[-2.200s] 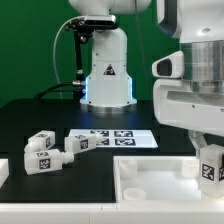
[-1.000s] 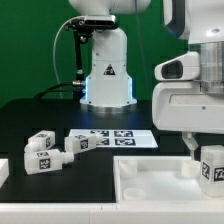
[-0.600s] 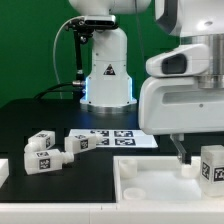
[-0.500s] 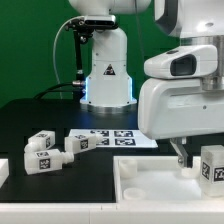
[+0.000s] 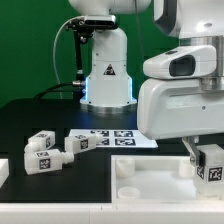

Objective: Assemble square table

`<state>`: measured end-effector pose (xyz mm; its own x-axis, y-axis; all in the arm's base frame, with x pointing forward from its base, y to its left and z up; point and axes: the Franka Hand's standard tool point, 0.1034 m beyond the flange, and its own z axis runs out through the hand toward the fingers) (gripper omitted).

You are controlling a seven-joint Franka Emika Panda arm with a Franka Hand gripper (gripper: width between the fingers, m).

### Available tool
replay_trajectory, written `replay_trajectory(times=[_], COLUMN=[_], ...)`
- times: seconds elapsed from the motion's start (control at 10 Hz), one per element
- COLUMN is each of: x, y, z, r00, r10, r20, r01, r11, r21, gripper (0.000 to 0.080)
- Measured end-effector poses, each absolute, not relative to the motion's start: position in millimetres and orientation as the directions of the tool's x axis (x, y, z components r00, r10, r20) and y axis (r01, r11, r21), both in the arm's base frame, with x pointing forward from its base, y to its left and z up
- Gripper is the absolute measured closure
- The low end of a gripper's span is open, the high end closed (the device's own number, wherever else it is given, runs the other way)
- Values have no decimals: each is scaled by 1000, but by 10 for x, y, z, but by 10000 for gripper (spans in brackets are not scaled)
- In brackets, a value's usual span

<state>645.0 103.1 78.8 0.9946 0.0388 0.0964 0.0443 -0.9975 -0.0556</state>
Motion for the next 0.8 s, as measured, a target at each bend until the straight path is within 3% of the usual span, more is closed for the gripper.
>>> replay_trajectory(times=[0.4,0.6,0.8], x=[6431,6429,6413], y=[1065,1042,1032], z=[758,753,746], r00=[885,685,398], r10=[-461,-728,-915], r20=[58,9,-64], r01=[-456,-723,-913], r11=[-886,-682,-389], r21=[-86,-110,-119], gripper=[514,514,514])
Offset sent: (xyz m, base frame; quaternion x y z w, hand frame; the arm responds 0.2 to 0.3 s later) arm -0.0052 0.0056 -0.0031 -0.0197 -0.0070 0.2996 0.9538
